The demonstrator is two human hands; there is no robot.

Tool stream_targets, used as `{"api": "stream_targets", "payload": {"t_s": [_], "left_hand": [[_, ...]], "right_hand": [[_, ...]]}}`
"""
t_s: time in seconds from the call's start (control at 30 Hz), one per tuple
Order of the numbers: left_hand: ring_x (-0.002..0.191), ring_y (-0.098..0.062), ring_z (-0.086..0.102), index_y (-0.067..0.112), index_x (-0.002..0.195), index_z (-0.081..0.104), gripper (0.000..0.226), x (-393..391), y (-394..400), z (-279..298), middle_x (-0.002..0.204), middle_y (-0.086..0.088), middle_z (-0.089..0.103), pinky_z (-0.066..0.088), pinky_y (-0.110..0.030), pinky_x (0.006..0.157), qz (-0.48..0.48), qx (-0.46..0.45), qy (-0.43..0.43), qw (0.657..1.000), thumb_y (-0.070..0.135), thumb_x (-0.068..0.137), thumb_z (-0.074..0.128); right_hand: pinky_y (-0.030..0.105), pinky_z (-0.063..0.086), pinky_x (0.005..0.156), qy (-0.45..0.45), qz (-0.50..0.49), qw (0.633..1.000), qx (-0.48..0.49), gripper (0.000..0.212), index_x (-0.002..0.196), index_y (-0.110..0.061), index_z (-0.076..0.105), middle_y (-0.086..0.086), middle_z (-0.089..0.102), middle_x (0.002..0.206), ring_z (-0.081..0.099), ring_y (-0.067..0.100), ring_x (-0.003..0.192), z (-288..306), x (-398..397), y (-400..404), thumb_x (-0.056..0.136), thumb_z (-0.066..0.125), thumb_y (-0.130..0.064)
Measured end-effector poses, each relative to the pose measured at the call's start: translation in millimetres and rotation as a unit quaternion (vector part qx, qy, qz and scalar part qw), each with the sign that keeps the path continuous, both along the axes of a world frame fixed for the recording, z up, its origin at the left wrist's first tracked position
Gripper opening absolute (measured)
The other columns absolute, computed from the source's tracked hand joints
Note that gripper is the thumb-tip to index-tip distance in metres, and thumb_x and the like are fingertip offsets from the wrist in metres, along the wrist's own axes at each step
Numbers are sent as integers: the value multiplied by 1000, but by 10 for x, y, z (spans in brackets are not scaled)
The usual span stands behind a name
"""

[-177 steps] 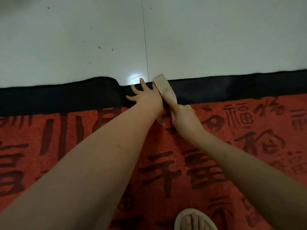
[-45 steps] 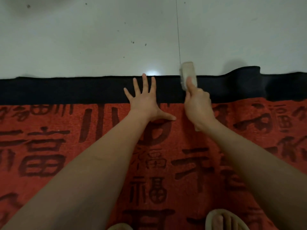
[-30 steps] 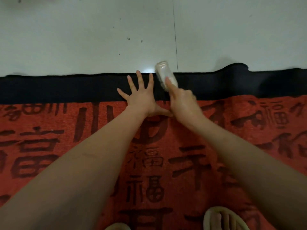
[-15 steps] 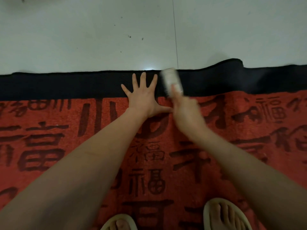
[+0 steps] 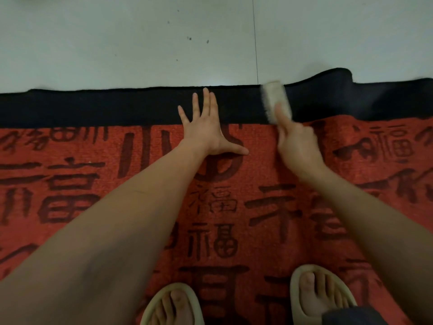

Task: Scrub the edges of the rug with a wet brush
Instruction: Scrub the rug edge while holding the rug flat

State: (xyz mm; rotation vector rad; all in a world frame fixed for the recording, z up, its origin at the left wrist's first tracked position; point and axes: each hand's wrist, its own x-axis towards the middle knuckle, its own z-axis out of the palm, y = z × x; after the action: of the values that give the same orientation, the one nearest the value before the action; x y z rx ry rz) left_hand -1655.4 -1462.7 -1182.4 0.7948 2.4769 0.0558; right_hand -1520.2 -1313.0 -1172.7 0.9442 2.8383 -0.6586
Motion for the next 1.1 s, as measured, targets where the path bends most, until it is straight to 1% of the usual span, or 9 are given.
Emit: {"api": "stream_targets", "payload": {"t_s": [0.07, 0.23, 0.4, 0.5, 0.6, 0.73, 0.83, 1.03, 1.1], "left_hand": [[146, -29, -28, 10, 152, -22, 163, 10, 17, 19, 159, -4, -30, -14, -64, 113, 3, -5, -1, 1000, 92, 41, 64], [146, -29, -26, 10, 153, -19, 156, -14, 0, 18, 160, -3, -28, -13, -65, 113, 8, -2, 5, 1000, 87, 48, 66], [145, -28, -29, 14, 151, -24, 162, 5, 14, 45, 158, 0, -33, -17, -66, 109, 5, -26, -7, 1000, 93, 41, 63], [145, -28, -28, 14, 152, -22, 150, -10, -9, -6, 159, 1, -31, -16, -68, 110, 10, -1, 7, 1000, 87, 52, 64], [147, -26, -25, 16, 153, -19, 154, -13, -58, -13, 160, 3, -28, -15, -61, 112, 5, 13, 7, 1000, 91, 46, 62], [150, -22, -15, 10, 154, -14, 158, -130, -140, 25, 161, -5, -23, -3, -47, 122, 43, 36, 13, 998, 89, 43, 67], [151, -23, -10, 6, 154, -12, 152, -179, -197, 26, 163, -9, -17, 4, -41, 123, 42, 9, 42, 998, 87, 51, 66], [149, -29, -17, 27, 154, -19, 150, -185, -60, 103, 161, -11, -23, -3, -66, 113, 46, -45, 12, 998, 93, 45, 61], [146, -32, -25, 31, 153, -21, 145, -156, 30, 107, 158, -12, -30, -8, -73, 107, 78, -37, -21, 996, 90, 50, 63]], "right_hand": [[48, 45, 78, 4, -45, 999, -10, 53, 151, -29, 29, 30, 62, 104, 59, 47, 93, 71, -81, -77, 100, 36, -16], [44, 47, 68, 7, 145, 989, -11, 60, 152, -38, 18, 25, 66, 94, 63, 42, 83, -72, -37, -466, 99, 39, -17], [46, 44, 75, -6, -61, 998, 2, 53, 150, -29, 30, 29, 62, 105, 59, 45, 93, 76, -18, -12, 100, 37, -15], [43, 47, 68, -3, 97, 993, -66, 59, 151, -39, 21, 25, 65, 95, 63, 41, 82, 11, 1, -693, 99, 38, -15], [48, 50, 72, -16, 132, 991, -8, 59, 150, -43, 18, 29, 65, 96, 64, 44, 84, -40, 83, -248, 100, 38, -20], [46, 46, 81, 2, -39, 999, -13, 51, 149, -30, 33, 30, 62, 108, 59, 46, 97, 58, -203, -62, 100, 37, -16], [39, 41, 70, 14, 90, 994, -68, 54, 151, -29, 28, 26, 64, 103, 61, 41, 92, 41, -497, -645, 99, 38, -14], [51, 45, 81, -10, -2, 1000, 28, 46, 142, -19, 45, 34, 60, 107, 56, 49, 97, 183, -457, 366, 98, 39, -9], [49, 45, 80, -9, 50, 999, 16, 48, 142, -18, 42, 32, 60, 107, 57, 47, 97, 236, -588, 101, 96, 41, -7]]}}
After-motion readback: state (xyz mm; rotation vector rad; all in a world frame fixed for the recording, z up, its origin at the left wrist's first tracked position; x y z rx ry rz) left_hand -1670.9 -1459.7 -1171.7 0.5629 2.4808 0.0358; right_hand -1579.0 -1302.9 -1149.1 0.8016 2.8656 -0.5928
